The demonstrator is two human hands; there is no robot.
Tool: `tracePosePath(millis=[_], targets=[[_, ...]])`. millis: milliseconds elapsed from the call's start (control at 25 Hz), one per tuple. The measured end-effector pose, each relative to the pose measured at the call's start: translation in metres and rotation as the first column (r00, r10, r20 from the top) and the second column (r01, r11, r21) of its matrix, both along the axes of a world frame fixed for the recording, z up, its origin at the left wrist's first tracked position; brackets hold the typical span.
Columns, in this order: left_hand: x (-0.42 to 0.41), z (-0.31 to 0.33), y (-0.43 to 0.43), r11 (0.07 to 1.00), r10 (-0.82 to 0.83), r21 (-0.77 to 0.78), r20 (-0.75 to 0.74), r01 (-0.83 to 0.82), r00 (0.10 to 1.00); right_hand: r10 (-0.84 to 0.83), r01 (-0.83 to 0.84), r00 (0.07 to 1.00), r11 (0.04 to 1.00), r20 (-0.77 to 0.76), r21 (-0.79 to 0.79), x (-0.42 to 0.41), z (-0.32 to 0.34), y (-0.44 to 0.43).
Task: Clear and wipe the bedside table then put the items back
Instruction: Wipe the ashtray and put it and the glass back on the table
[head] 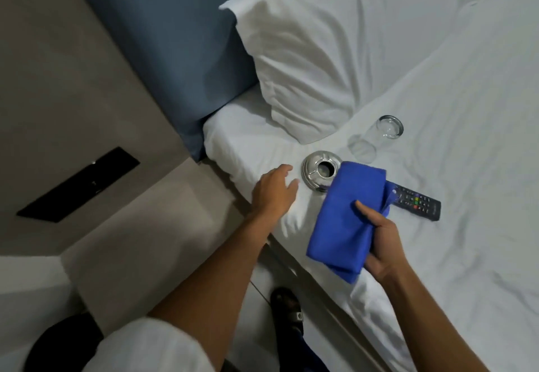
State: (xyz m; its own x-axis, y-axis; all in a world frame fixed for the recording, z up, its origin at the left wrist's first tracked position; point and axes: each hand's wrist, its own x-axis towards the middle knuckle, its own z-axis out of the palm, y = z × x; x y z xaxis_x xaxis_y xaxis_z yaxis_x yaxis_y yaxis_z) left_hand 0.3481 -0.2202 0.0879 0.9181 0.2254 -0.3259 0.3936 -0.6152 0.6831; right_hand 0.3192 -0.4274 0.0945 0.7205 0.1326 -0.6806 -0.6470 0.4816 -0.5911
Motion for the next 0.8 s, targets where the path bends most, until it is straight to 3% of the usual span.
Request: tracePosePath(millis=[120, 240, 360, 480, 600, 800], targets=[[0.04, -0.009, -0.046, 0.997, 0.063, -0.032, -0.094, -0.066, 0.994, -0.018, 0.021, 0.999, 0.993, 0.028, -0.118, 0.021, 0.008, -0.033], [0.061, -0.016, -0.067, 0.933, 0.308, -0.144, -0.153, -0.33, 0.939, 0.002, 0.029, 0.995, 0.951, 0.1, -0.308, 0.039, 0.015, -0.044], [0.057, -0.018, -0.057, 0.783, 0.475, -0.367, -0.169, -0.502, 0.864, 0.157, 0.044, 0.952, 0.78, 0.264, -0.624, 0.056, 0.027, -0.026], [0.029, -0.01, -0.036, 0.636, 0.516, -0.581, -0.167, -0.507, 0.84, 0.488, 0.056, 0.768, 0.594, 0.414, -0.803, 0.069, 0.027, 0.019], [-0.002, 0.001, -0.009, 0.471, 0.516, -0.756, -0.183, -0.455, 0.837, 0.766, -0.129, 0.562, 0.454, 0.313, -0.881, 0.066, 0.021, 0.076], [-0.039, 0.026, 0.058, 0.263, 0.627, -0.781, -0.307, -0.566, 0.716, 0.951, -0.147, 0.184, 0.275, 0.247, -0.95, 0.033, 0.018, 0.124]])
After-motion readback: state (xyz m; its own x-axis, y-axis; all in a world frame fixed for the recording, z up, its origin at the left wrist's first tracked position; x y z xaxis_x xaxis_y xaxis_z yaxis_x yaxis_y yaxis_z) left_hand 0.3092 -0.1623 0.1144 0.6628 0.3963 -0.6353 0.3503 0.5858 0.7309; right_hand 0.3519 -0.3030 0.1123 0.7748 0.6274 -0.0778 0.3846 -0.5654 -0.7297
